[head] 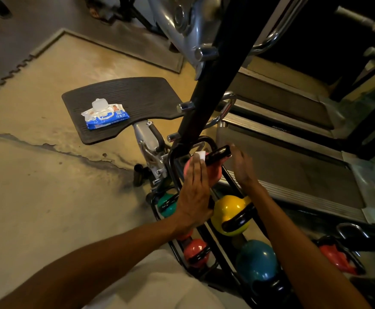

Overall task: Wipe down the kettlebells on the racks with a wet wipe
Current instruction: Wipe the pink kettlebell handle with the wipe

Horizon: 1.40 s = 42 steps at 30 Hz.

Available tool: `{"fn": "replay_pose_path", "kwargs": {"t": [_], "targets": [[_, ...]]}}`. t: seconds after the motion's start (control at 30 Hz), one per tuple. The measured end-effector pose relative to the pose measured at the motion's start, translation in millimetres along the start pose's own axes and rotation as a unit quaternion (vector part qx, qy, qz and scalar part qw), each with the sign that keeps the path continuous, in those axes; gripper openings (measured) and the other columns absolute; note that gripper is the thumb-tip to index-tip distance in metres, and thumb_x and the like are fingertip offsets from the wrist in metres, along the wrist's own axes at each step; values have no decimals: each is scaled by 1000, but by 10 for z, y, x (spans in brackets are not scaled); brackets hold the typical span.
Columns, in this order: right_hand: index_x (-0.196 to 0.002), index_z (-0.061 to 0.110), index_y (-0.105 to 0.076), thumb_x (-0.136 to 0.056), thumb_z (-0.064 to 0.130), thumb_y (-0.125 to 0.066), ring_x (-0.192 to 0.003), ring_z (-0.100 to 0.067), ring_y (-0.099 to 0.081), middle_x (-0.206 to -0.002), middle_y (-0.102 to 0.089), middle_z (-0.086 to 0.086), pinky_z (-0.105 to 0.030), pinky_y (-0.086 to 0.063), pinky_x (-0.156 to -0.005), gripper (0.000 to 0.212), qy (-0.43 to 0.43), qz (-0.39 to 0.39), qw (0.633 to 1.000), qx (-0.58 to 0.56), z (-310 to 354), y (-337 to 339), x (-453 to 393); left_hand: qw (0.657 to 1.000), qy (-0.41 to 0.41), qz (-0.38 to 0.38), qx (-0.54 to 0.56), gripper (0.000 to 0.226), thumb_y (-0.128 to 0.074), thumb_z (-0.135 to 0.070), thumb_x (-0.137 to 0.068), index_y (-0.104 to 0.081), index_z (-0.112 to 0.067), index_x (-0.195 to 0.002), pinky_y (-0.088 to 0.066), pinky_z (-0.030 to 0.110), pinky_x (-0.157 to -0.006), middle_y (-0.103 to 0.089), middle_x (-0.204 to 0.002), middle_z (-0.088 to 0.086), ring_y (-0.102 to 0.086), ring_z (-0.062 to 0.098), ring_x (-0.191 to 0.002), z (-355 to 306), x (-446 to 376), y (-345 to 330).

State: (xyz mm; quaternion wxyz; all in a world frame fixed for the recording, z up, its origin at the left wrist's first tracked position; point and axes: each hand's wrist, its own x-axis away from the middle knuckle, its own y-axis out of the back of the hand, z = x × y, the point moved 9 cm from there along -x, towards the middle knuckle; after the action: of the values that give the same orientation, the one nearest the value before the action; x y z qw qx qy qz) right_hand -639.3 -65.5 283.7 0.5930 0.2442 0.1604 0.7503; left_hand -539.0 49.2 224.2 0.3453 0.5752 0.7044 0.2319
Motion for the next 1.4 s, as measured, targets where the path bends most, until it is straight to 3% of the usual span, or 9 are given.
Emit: {"fn": "replay_pose_path", "kwargs": {"t": [0.1,0.23,0.37,0.57,0.73,0.87,1.03,1.23,1.4], "targets": [[-116,17,-66,-115,34,-31,-93,10,-54,-98,-61,15,-8,-36,-78,38,-11,-10,1000,0,26,-19,8,999,35,-11,4,138,-83,-38,-75,16,0,-162,-14,57,-129,18,-172,19,15,35,-161,-61,-189,62],[-112,21,-63,-115,33,-32,-90,14,-54,-99,-61,15,2,-37,-70,33,-16,-21,1000,2,47,-26,39,998,21,-6,64,112,-58,-29,-82,15,-2,-163,-33,60,-122,20,-172,17,15,35,-161,-97,94,-19],[-122,22,-64,-114,34,-33,-96,8,-53,-108,-60,7,-7,-35,-78,35,-21,-28,999,13,99,-66,67,998,46,-33,35,125,-74,-35,-80,13,-1,-163,-9,57,-130,21,-172,19,17,34,-160,-78,-206,97],[-134,22,-59,-114,36,-30,-115,-9,-48,-123,-54,2,-18,-34,-92,38,-20,-28,999,29,161,-79,70,998,9,20,64,120,-68,-38,-84,14,-3,-164,-4,55,-130,19,-172,18,16,34,-160,-39,-18,19],[-148,16,-54,-114,38,-30,-128,-10,-44,-148,-53,-10,-24,-29,-102,47,-27,-38,998,40,138,-108,40,994,31,20,101,101,-75,-28,-87,-15,-1,-163,-15,46,-130,-28,-165,22,-23,36,-156,65,-389,229],[-154,15,-48,-113,41,-32,-149,-27,-39,-160,-44,-13,-32,-28,-111,52,-40,-54,997,39,87,-135,32,987,42,52,149,117,-77,-28,-85,3,-7,-166,-21,41,-126,-5,-174,13,-7,29,-160,199,-17,197],[-151,12,-51,-114,37,-34,-143,-21,-43,-157,-48,-13,-27,-30,-108,48,-41,-64,997,14,130,-166,41,992,10,54,115,113,-74,-33,-88,3,-1,-164,-10,53,-131,0,-173,21,2,35,-161,-45,-265,234],[-154,13,-48,-113,41,-33,-149,-27,-38,-160,-44,-13,-29,-28,-111,52,-48,-59,997,23,47,-144,6,992,-48,55,102,115,-41,-67,-84,7,-1,-164,-12,50,-130,6,-174,20,14,28,-161,156,38,122],[-148,14,-56,-113,38,-37,-142,-26,-48,-150,-56,-13,-38,-38,-115,46,-40,-69,997,4,-6,-109,-25,988,-128,84,-24,114,-63,-47,-83,-1,2,-165,-11,59,-129,6,-173,24,8,39,-161,69,-184,36]]}}
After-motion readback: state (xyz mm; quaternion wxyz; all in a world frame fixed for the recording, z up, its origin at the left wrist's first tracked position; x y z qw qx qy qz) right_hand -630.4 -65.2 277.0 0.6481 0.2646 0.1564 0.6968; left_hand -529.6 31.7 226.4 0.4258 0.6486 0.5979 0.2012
